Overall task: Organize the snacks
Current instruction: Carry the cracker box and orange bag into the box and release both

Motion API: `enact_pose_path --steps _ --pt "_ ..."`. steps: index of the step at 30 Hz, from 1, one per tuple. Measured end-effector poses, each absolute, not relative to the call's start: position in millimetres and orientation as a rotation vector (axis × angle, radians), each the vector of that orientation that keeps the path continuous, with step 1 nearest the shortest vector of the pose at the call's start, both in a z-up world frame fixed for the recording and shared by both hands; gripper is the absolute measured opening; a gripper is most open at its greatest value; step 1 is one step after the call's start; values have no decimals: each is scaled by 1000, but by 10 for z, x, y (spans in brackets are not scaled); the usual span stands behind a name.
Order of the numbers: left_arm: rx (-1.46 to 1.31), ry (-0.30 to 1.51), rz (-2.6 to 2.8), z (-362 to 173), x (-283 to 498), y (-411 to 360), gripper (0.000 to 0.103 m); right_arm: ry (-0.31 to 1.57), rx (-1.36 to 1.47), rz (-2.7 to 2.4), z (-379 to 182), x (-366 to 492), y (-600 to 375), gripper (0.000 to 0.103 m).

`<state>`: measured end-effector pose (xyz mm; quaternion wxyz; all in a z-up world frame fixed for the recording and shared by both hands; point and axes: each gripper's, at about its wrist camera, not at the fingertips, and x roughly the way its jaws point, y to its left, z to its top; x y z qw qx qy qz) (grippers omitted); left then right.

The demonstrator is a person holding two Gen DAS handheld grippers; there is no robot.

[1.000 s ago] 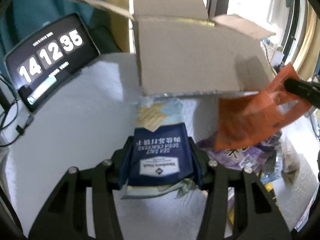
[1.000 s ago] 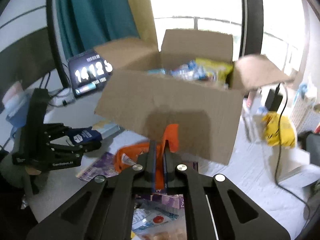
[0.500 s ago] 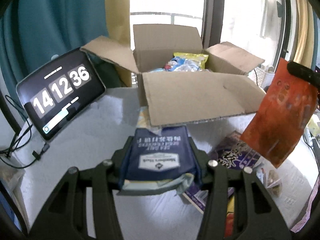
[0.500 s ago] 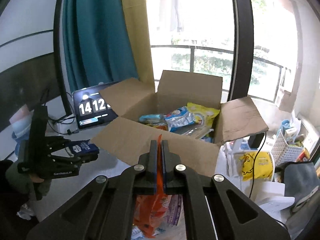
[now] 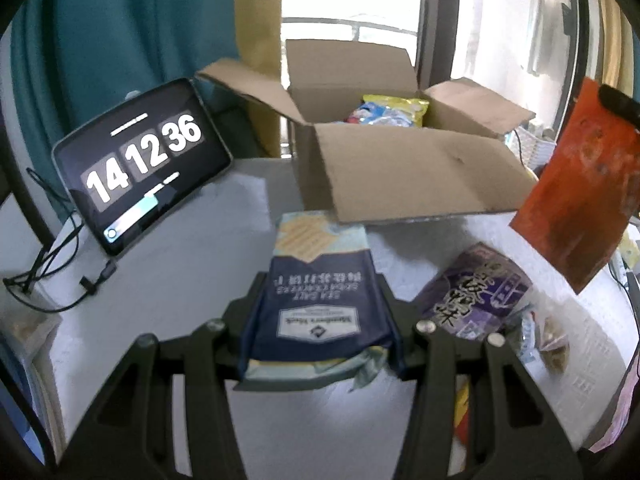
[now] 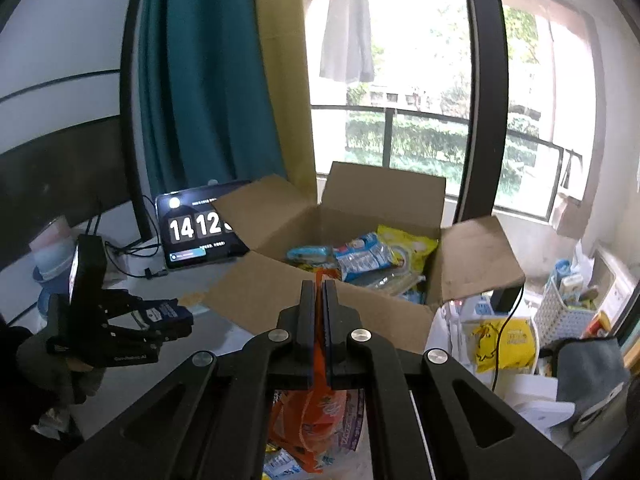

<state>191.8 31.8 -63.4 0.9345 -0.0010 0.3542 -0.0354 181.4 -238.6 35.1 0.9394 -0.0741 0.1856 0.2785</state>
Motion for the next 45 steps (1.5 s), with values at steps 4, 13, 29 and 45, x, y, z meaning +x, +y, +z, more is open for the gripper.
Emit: enact_pose_path --steps 4,13,29,45 --pt "-5 686 -68 -511 1906 364 51 370 -142 572 447 1841 -2350 4" --pt "18 586 -85 -106 2081 312 51 328 -127 568 747 1979 -2261 4" --pt "19 520 -14 148 1850 610 51 276 -155 589 1016 1953 -2106 4" --pt "88 428 -96 531 2504 267 51 266 -158 545 1075 2434 -2193 4"
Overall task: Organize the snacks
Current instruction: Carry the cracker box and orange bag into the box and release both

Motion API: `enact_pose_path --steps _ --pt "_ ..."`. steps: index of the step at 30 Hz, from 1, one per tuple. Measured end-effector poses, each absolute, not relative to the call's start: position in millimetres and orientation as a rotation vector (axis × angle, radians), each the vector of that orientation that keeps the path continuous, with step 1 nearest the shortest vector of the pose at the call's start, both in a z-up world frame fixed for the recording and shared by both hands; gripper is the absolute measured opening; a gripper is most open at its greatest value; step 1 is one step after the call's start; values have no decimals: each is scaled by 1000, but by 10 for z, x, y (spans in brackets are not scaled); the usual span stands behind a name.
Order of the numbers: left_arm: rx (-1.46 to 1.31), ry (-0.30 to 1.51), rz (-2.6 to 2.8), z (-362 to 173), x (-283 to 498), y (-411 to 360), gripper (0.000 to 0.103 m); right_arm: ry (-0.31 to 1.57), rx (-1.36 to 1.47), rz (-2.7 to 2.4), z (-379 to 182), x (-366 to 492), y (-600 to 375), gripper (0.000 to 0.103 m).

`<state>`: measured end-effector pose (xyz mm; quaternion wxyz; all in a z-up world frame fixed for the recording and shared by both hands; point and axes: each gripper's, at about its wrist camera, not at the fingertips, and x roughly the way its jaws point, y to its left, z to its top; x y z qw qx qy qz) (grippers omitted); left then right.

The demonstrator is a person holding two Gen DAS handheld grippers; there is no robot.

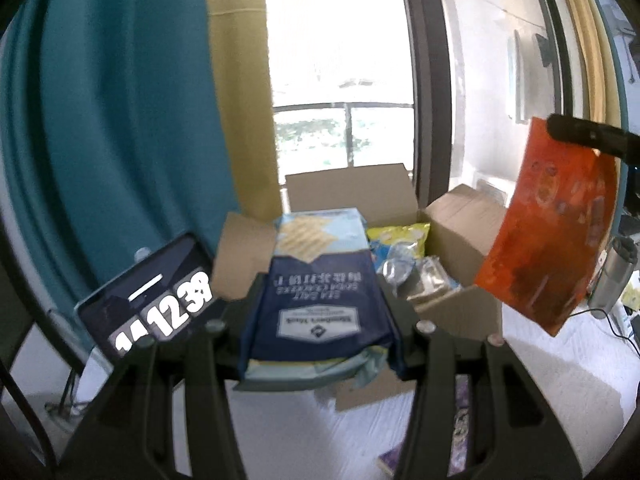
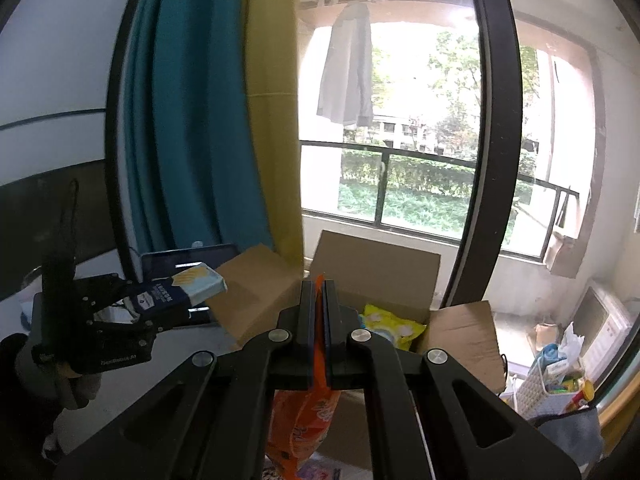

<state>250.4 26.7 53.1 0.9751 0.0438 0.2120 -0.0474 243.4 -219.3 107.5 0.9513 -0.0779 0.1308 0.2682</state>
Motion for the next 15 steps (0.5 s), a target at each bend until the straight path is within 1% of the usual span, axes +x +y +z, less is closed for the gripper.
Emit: enact_pose_path --steps 7,15 --pt "110 443 -138 482 3007 19 51 274 -163 485 1049 2926 -2276 4" --pt "85 505 -152 247 3659 -97 51 313 -171 384 846 3699 -2313 4"
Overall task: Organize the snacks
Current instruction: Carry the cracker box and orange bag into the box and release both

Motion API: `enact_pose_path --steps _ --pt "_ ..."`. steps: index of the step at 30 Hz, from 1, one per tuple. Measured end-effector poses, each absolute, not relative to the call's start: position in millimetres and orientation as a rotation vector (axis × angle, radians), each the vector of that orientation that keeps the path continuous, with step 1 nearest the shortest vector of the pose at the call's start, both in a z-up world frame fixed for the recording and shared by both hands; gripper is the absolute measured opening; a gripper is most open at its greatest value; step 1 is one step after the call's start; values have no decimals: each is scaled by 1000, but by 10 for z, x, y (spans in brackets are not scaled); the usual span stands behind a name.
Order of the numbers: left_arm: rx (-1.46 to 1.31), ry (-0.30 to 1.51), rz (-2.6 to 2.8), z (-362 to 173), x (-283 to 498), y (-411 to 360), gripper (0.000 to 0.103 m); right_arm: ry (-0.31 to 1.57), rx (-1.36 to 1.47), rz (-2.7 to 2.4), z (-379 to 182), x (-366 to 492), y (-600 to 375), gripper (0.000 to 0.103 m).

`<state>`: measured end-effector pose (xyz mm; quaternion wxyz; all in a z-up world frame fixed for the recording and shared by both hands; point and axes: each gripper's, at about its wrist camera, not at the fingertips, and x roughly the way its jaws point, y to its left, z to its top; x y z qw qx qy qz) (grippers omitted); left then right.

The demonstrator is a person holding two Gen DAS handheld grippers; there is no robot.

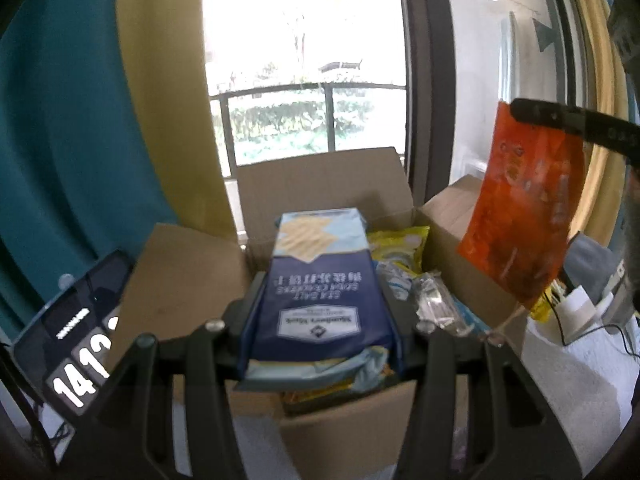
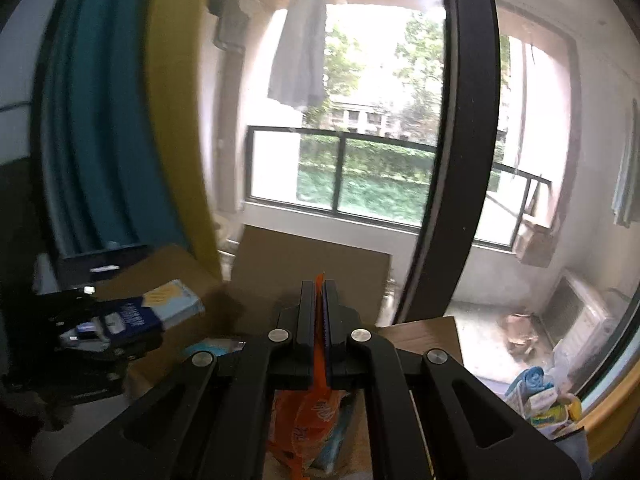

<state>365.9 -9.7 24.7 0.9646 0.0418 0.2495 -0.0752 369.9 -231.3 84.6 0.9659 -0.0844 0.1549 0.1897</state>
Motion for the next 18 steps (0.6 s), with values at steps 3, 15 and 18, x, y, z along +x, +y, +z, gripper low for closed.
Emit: enact_pose_path --steps 3,15,18 --pt "70 526 -154 154 3821 -93 51 348 -163 361 689 3977 -2293 4" --pt "-1 632 -153 -154 4170 -31 57 544 -132 441 -39 4521 -1861 41" --pt "-21 602 -148 -61 4104 6 74 542 -118 457 -15 4427 -1844 55"
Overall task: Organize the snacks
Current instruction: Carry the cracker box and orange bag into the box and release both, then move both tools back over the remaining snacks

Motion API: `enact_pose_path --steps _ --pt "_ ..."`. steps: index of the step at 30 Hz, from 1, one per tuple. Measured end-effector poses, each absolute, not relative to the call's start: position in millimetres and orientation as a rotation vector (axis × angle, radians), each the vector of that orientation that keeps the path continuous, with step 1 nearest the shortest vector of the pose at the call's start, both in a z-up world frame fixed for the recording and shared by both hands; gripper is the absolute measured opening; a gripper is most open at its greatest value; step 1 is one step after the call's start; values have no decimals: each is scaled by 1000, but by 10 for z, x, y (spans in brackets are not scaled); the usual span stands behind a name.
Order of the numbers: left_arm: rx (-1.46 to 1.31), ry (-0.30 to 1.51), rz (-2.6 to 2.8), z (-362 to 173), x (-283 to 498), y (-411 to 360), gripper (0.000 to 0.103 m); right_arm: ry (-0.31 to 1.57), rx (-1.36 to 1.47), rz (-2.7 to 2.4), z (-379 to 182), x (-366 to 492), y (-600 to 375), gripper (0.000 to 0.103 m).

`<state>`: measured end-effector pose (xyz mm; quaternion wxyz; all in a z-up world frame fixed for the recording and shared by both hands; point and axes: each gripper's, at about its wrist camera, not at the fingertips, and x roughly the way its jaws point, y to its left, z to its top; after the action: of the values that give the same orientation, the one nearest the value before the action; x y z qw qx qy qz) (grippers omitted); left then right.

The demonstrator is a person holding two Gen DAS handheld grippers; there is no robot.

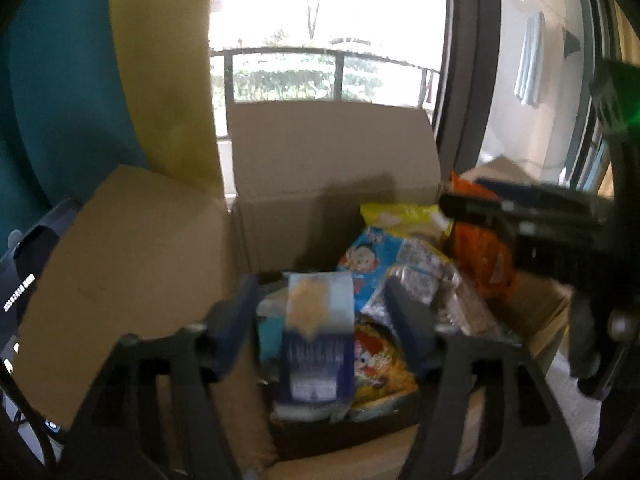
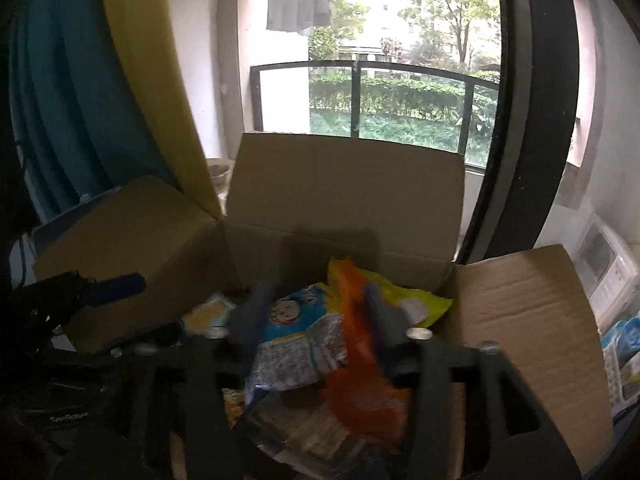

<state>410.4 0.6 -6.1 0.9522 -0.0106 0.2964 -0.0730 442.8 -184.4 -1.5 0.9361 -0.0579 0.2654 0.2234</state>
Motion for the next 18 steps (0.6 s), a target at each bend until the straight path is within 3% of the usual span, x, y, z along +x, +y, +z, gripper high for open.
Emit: enact_pose_path --steps 18 --pt "-24 501 -142 434 3263 -3 78 474 -126 459 382 3406 -1977 57"
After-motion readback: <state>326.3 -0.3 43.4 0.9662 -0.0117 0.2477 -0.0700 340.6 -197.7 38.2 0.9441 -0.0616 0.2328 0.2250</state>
